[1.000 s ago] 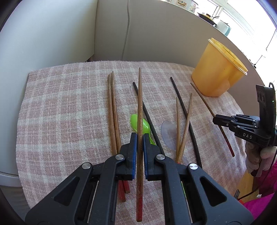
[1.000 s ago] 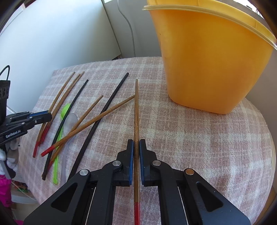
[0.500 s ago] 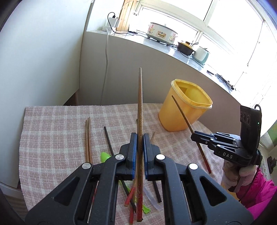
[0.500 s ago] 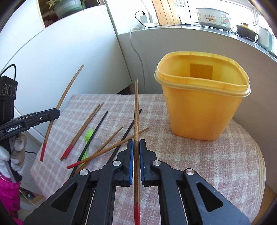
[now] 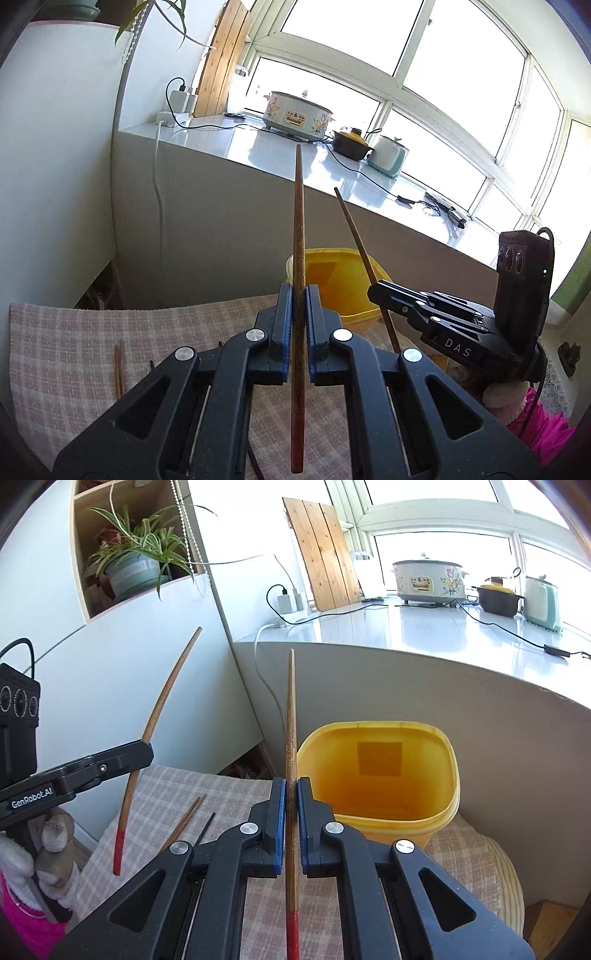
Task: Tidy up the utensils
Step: 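Lift both held chopsticks and lower them into the yellow container with both tools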
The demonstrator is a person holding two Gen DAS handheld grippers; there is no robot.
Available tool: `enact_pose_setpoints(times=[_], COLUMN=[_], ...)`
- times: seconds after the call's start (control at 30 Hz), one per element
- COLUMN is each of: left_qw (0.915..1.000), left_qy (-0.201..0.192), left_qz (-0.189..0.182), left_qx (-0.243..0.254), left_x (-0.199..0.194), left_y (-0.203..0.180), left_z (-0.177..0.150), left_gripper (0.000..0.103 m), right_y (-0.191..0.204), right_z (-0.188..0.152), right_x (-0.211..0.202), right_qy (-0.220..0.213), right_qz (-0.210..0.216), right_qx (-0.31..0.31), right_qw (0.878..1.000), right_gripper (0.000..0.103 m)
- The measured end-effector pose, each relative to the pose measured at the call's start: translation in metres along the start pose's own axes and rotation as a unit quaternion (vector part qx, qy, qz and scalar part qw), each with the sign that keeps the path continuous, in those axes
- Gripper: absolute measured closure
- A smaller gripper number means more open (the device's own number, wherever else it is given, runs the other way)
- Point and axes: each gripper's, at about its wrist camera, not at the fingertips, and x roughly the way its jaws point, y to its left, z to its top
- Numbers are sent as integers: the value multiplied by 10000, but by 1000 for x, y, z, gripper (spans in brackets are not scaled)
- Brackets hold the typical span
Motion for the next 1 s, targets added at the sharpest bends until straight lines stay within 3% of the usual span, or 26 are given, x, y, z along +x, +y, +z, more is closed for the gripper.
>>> enact_pose_setpoints(times=[0.63, 1.0], left_qw=[9983, 9990], left_qy=[-77, -250], left_qz=[-462, -241], left_qx=[-339, -268], left_x=[102, 141], left_y=[-20, -23], left_z=[42, 49], left_gripper=[98, 98], right_y=[-54, -72], right_z=[61, 64], right_x=[18, 35], right_qy=[-977, -902], right_qz=[-631, -920], right_qx=[193, 173], right_qw=[9930, 9915], right_gripper=[98, 98])
